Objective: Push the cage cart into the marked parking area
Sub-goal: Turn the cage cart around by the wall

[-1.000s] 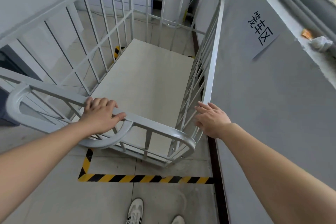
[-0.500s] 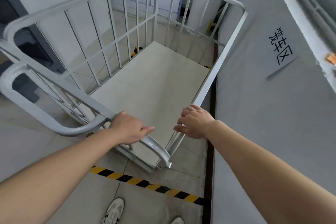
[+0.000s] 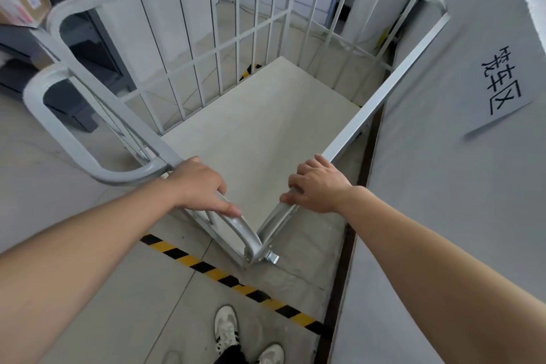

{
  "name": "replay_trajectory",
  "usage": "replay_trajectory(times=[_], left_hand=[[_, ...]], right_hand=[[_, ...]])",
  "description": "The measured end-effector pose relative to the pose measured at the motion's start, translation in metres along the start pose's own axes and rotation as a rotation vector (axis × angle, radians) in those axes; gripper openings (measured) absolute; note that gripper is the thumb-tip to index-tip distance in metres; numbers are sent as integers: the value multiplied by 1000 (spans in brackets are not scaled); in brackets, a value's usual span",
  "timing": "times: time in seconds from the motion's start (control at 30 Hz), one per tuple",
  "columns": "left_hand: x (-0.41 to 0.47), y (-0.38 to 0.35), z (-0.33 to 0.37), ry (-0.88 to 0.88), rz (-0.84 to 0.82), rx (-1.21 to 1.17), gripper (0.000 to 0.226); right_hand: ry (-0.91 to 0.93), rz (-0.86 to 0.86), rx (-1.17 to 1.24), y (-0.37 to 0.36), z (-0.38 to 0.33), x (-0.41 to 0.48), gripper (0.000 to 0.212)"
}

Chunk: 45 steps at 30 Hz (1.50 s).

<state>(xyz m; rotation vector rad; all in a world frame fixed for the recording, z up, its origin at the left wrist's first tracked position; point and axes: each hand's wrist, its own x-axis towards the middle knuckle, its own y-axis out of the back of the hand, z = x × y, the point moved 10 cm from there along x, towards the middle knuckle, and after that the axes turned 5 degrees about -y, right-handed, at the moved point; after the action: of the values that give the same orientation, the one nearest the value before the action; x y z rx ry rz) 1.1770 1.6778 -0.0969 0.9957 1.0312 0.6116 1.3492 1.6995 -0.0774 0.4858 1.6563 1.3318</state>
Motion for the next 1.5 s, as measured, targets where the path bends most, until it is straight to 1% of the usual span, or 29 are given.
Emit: replay_trajectory(times=[0.17, 0.23, 0.3, 0.33, 0.4, 0.43, 0.47, 0.57, 0.6, 0.67, 0.73, 0.87, 0.9, 0.97, 1.0, 1.1, 1.13, 1.17, 1.23, 1.33, 1.47, 1.5], left_hand=[[-2, 3, 8, -49, -17, 20, 73], [-3, 5, 12, -71, -11, 37, 67], [-4, 6, 14, -85, -10, 49, 68], [-4, 6, 14, -88, -8, 56, 74], [-3, 7, 15, -105, -11, 87, 95], [-3, 7, 15, -107, -18, 96, 100], [-4, 7, 15, -100, -29, 98, 97], [-6, 7, 16, -86, -60, 74, 71], [-6, 6, 17, -84, -75, 71, 69], [-6, 4, 15, -68, -90, 79, 73], [-5, 6, 14, -75, -70, 102, 78], [-4, 10, 19, -91, -30, 126, 78], [-4, 12, 20, -99, -14, 125, 83], [-4, 14, 23, -131, 15, 138, 101], [-4, 14, 23, -135, 18, 140, 103], [-4, 16, 24, -103, -2, 102, 80], [-4, 15, 23, -93, -29, 101, 80], [-3, 13, 23, -87, -49, 100, 85], [-3, 13, 21, -77, -49, 93, 90], [-6, 15, 20, -42, -64, 76, 85], [-6, 15, 19, -34, -90, 58, 70], [-7, 15, 18, -31, -91, 63, 71]], right_hand=[[-18, -51, 29, -2, 1, 1, 54], [-21, -53, 36, -2, 2, 2, 54], [-24, -47, 41, -2, 2, 1, 53], [-24, -45, 43, -2, 2, 1, 53], [-28, -47, 41, -2, 1, 1, 53], [-31, -53, 37, -2, 1, 1, 53], [-35, -59, 36, -2, 1, 1, 53], [-41, -70, 32, -2, 0, 1, 54], [-42, -71, 31, -2, 0, 1, 54], [-43, -80, 28, -2, -1, 2, 54], [-42, -89, 19, -2, -1, 3, 55], [-49, -101, 4, -4, 1, 3, 56], [-49, -106, 1, -4, 2, 2, 56], [-46, -113, -4, -4, 1, 2, 56], [-46, -114, -2, -5, 1, 2, 56], [-44, -124, -1, -4, 2, 2, 56], [-43, -128, -2, -4, 3, 3, 57], [-43, -129, -2, -4, 3, 3, 57], [-40, -123, 7, -4, 4, 4, 56], [-29, -115, 24, -6, 6, 6, 56], [-28, -112, 24, -5, 7, 6, 55], [-29, -112, 26, -5, 7, 7, 55]])
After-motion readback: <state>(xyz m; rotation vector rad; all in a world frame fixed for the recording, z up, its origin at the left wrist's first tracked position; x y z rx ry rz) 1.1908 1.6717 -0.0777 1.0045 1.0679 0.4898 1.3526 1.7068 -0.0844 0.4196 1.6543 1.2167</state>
